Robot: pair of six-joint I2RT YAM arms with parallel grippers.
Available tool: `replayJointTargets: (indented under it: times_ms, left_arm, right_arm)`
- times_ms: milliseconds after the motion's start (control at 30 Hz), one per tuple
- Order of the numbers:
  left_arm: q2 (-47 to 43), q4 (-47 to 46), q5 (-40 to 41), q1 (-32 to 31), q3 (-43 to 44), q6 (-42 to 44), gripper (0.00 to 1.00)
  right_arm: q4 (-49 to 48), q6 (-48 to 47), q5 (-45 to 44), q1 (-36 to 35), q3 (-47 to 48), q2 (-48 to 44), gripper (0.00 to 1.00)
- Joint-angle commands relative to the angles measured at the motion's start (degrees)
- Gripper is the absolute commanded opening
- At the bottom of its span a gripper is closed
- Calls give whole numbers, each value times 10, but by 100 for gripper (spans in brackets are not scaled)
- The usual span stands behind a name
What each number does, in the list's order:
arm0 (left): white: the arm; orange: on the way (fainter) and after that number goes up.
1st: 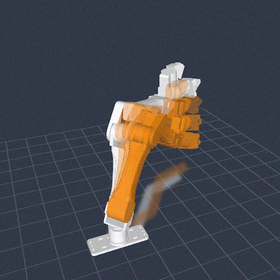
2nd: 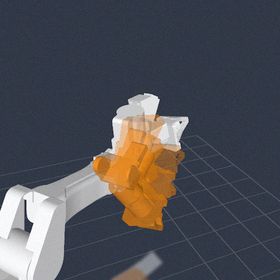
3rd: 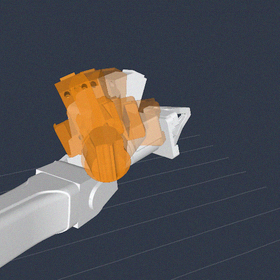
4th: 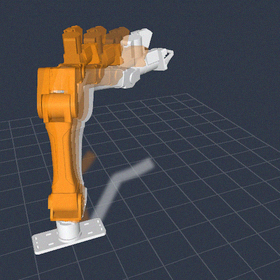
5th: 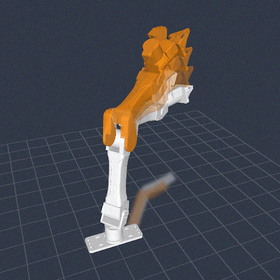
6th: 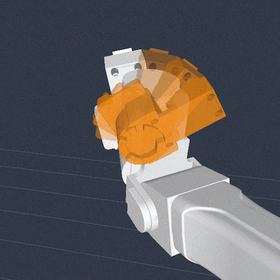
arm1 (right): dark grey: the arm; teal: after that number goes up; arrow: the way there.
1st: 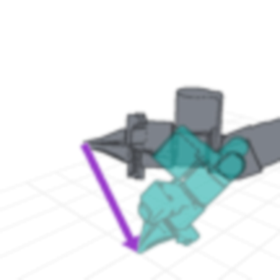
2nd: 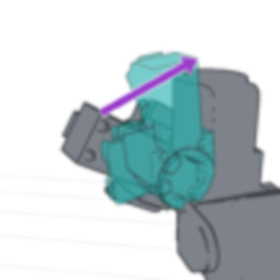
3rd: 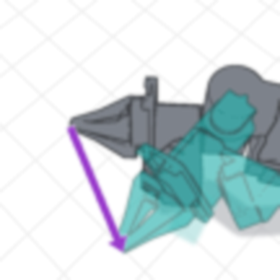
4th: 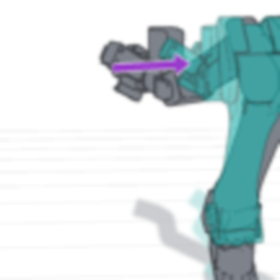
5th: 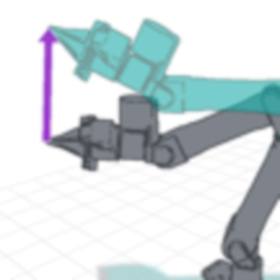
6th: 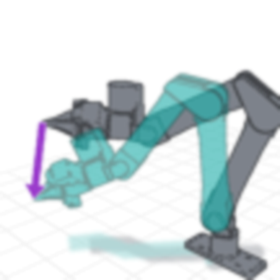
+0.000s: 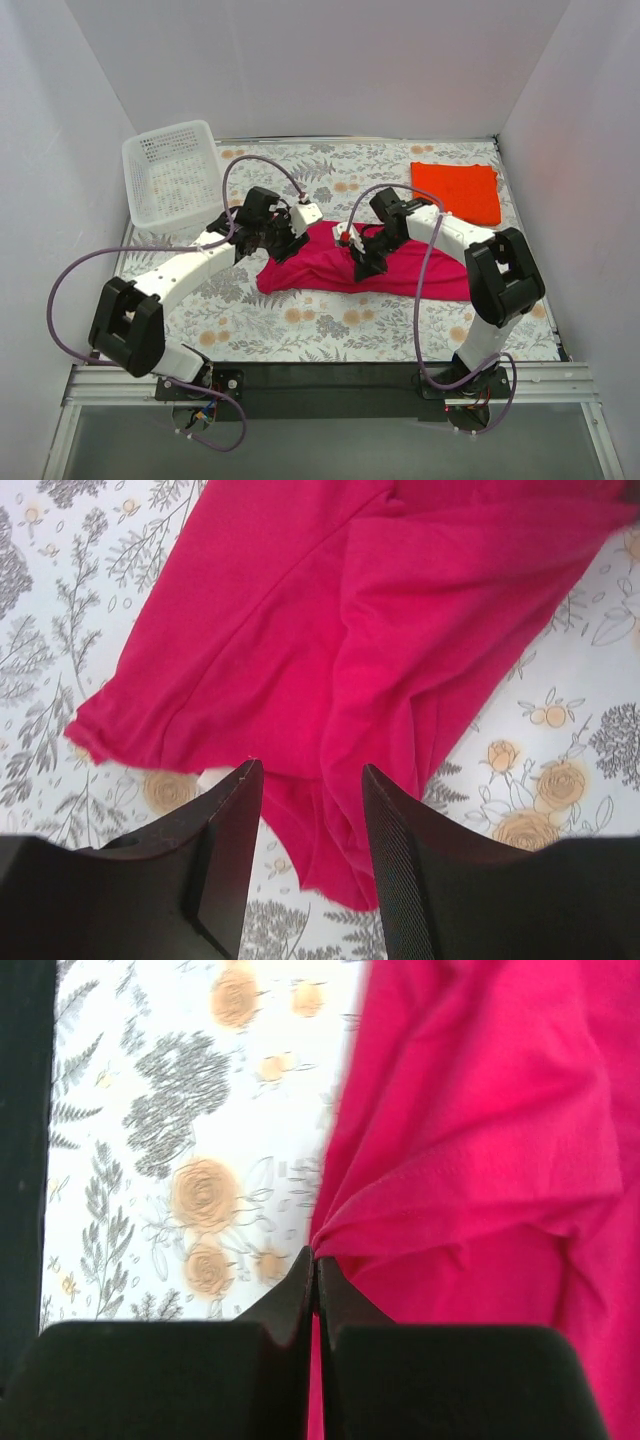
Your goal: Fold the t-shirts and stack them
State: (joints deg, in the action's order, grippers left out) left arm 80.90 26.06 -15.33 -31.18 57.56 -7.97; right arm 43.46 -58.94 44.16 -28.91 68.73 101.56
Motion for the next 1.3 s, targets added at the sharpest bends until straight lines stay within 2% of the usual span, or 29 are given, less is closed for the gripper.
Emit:
replayJointTargets:
  times_ms: [0, 133, 367, 633, 967, 1267]
  left_arm:
    - [32, -33, -55, 5, 40, -3, 42]
    - [72, -54, -88, 6, 59, 0, 42]
    - [156, -54, -204, 13, 99, 8, 41]
    - [234, -74, -293, 11, 140, -30, 39]
    - [288, -96, -328, -2, 149, -64, 39]
    - [304, -95, -316, -13, 143, -69, 36]
  right_arm:
    - [23, -89, -28, -25, -38, -45, 1]
    - [28, -114, -33, -39, -63, -57, 1]
    - [26, -119, -27, -41, -82, -45, 1]
    - [22, -115, -3, -41, -78, -28, 2]
    - [14, -108, 7, -41, -77, -23, 2]
    - [12, -107, 11, -41, -76, -22, 2]
